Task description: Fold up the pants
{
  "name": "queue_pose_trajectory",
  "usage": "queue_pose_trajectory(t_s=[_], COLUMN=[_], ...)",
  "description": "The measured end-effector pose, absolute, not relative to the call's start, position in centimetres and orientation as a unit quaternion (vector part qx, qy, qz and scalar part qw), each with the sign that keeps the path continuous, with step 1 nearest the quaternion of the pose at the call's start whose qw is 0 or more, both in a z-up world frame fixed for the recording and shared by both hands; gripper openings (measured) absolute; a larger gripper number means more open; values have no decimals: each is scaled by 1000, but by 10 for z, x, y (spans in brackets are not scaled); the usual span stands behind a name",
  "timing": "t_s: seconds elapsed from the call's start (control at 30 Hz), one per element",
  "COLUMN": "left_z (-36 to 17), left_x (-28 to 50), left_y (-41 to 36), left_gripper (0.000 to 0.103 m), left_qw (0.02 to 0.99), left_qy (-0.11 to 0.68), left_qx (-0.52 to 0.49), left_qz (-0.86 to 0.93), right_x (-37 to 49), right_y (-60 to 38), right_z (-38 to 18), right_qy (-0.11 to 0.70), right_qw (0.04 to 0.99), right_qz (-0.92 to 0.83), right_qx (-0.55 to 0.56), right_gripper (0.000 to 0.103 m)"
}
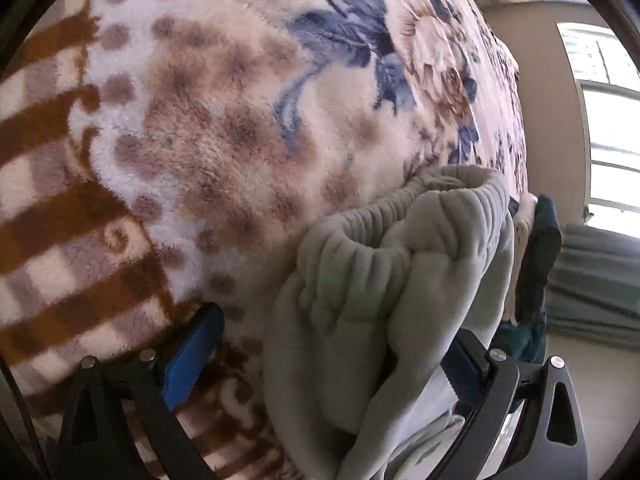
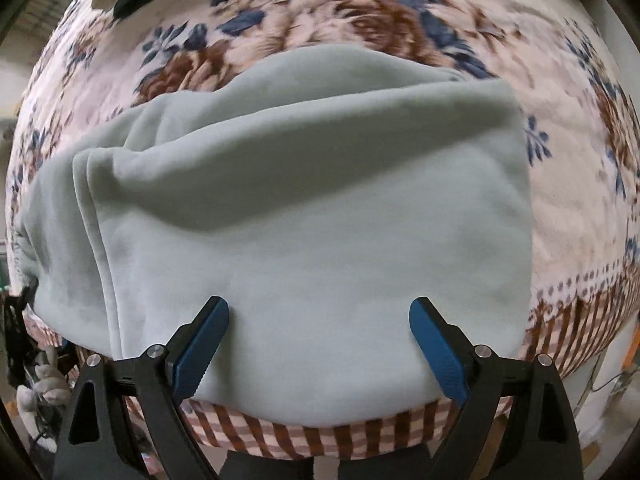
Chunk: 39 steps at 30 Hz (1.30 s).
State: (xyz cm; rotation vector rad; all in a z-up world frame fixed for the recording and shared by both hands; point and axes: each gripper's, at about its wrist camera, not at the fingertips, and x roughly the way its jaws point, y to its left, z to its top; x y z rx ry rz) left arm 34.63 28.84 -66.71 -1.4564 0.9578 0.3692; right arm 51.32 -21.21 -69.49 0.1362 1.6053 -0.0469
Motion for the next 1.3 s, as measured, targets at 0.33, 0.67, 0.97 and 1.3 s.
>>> queue_pose_trajectory(t_s=[0.33, 0.67, 0.97, 1.3], left_z=[-645, -651, -491, -528], left_x=[354, 391, 426, 421], left_y=[286, 281, 161, -100], left_gripper=[97, 32, 27, 26], left_qw=[673, 696, 810, 775], left_qy=[379, 371, 357, 525], left_qx=[-623, -609, -449, -255], left_qz=[127, 85, -121, -241], right_x=[518, 512, 520, 507], right_y=[-205, -216, -257, -387], right_z=[-702, -709, -706, -690], right_qy=[726, 725, 711, 690], right_qw=[683, 681, 689, 696], right_qz=[-21, -9, 13, -24], right_qx=[80, 104, 135, 196], right_gripper=[94, 94, 94, 94])
